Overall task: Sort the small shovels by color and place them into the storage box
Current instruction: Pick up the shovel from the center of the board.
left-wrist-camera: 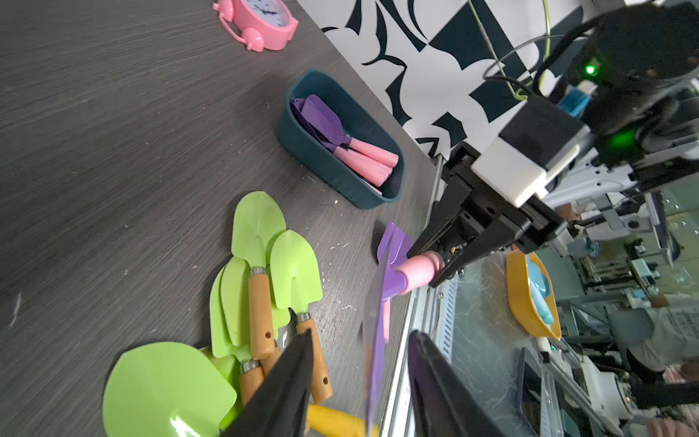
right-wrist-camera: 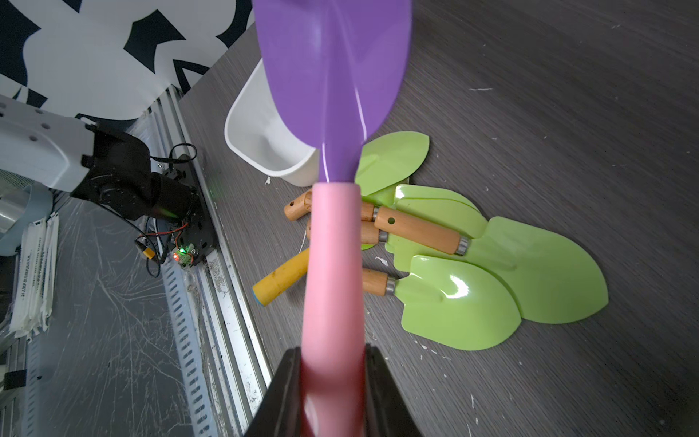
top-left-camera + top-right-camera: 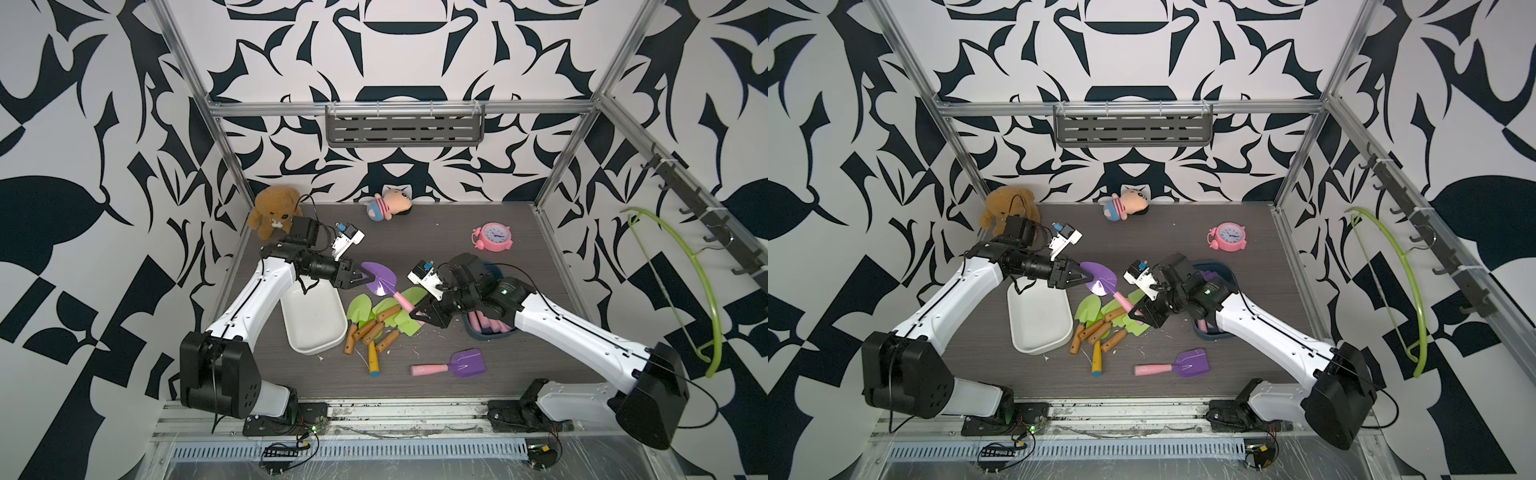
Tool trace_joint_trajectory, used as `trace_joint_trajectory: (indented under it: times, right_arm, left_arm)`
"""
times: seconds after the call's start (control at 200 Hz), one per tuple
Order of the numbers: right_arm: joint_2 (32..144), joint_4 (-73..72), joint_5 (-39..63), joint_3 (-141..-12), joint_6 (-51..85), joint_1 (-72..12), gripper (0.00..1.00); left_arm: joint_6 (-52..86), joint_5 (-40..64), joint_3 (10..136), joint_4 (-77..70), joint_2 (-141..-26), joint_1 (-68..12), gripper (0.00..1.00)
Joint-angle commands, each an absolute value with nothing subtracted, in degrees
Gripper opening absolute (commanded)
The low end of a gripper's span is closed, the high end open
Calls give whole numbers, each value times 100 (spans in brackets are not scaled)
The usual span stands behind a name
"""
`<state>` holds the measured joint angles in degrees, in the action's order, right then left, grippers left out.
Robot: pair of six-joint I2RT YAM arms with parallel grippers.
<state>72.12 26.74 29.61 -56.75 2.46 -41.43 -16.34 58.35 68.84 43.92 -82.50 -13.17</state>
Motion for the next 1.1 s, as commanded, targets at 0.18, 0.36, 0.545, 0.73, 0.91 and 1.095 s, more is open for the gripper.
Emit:
trace_joint_trajectory:
  times: [0.18,0.36,0.545,0.73,0.91,1.095]
  right_arm:
    - [7114,2757,2706,-5946,-5,-4137,11]
    - [7316,3605,1287,-6512,23,-4142,44]
    - [7975,4266,451,-7374,-361,-4580,47]
    - [8691,4596,106,-8158,-734,-5016,47]
    - [9178,4682,35,-8512,-955,-5115,47]
    - [9535,4631,-23,-8750,-1092,-5115,47]
  left_arm:
    - [-1081,6352,6883,4192,-8353,-1340,0]
    - [400,5015,6492,3361,-8251,-1345,0]
    - [1280,4407,6380,3233,-8519,-1354,0]
    - [1699,4411,6444,3183,-8718,-1422,0]
    - [1749,4499,6439,3153,-8754,-1520,0]
    - [1688,4681,6390,3073,-8695,-1560,0]
